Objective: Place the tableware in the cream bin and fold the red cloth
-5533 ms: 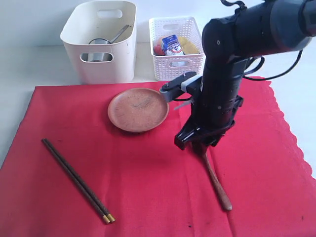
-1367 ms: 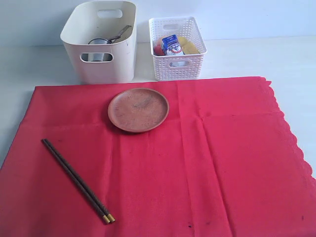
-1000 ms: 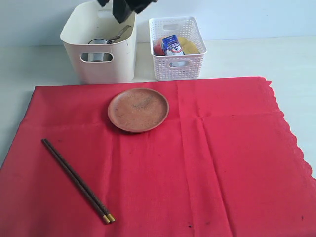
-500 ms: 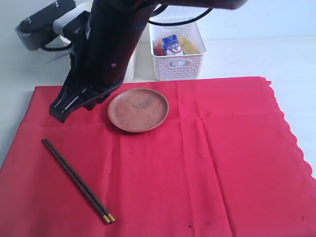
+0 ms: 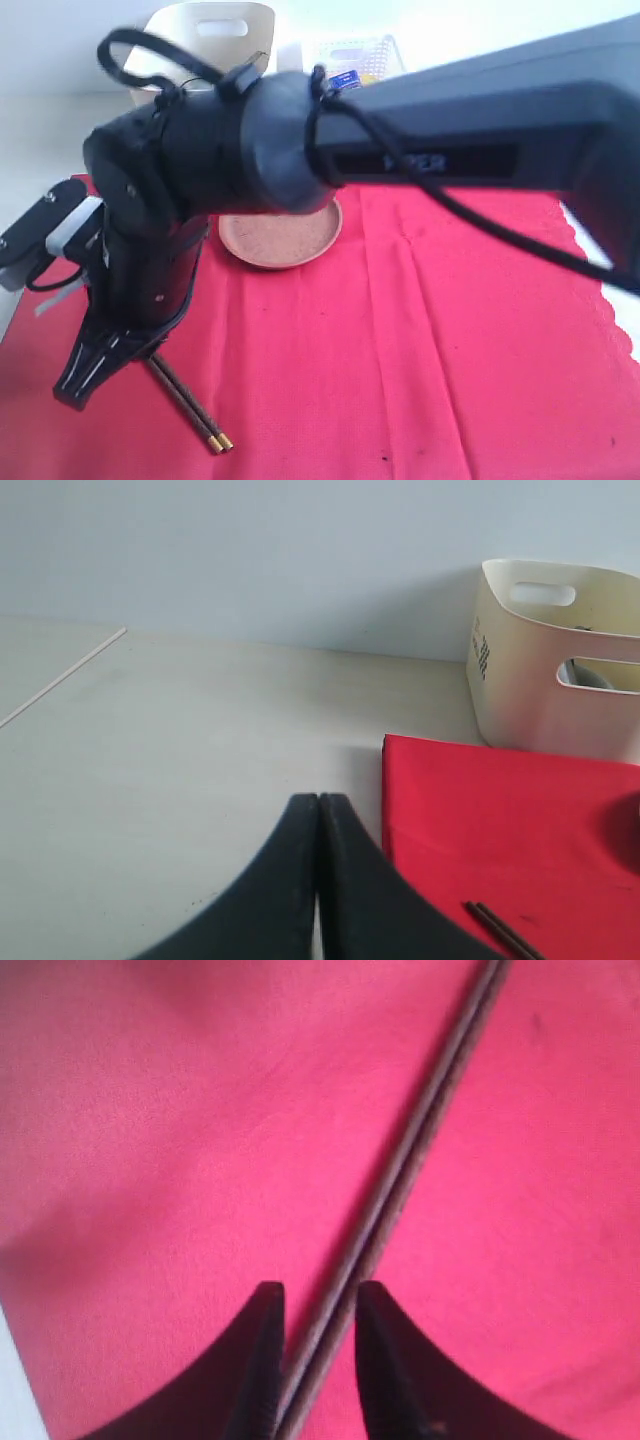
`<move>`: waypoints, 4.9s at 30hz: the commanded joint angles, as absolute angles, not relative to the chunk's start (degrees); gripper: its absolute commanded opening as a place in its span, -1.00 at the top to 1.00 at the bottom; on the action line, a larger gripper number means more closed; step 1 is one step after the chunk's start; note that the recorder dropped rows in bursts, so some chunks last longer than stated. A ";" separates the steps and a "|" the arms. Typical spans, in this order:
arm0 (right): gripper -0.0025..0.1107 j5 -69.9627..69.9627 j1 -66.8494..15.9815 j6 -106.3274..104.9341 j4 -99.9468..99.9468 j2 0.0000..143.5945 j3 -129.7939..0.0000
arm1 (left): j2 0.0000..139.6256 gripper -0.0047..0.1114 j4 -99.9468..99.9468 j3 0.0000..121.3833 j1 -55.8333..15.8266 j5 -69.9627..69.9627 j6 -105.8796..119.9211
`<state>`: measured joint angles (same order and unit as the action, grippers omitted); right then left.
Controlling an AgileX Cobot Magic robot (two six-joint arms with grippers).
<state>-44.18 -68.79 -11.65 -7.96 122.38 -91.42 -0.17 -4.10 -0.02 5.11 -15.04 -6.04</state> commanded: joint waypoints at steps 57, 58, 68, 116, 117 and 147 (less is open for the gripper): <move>0.21 -41.51 -69.33 4.11 0.84 128.03 -91.28 | 0.00 0.89 -3.93 0.00 5.34 -14.78 -6.17; 0.16 -41.51 -69.33 4.11 0.84 128.26 -91.28 | 0.00 0.89 -3.93 0.00 5.34 -14.78 -6.17; 0.16 -42.14 -69.33 0.00 -0.95 130.00 -91.28 | 0.00 0.89 -3.93 0.00 5.34 -14.78 -6.17; 0.96 -45.28 -69.32 -11.88 -12.87 131.11 -91.28 | 0.00 0.89 -3.93 0.00 5.34 -14.78 -6.17; 0.96 -45.28 -69.32 -12.00 -12.87 131.11 -91.28 | 0.00 0.89 -3.93 0.00 5.34 -14.78 -6.17; -0.15 -45.03 -71.30 -6.08 -1.52 125.88 -91.28 | 0.00 0.89 -3.93 0.00 5.34 -14.78 -6.17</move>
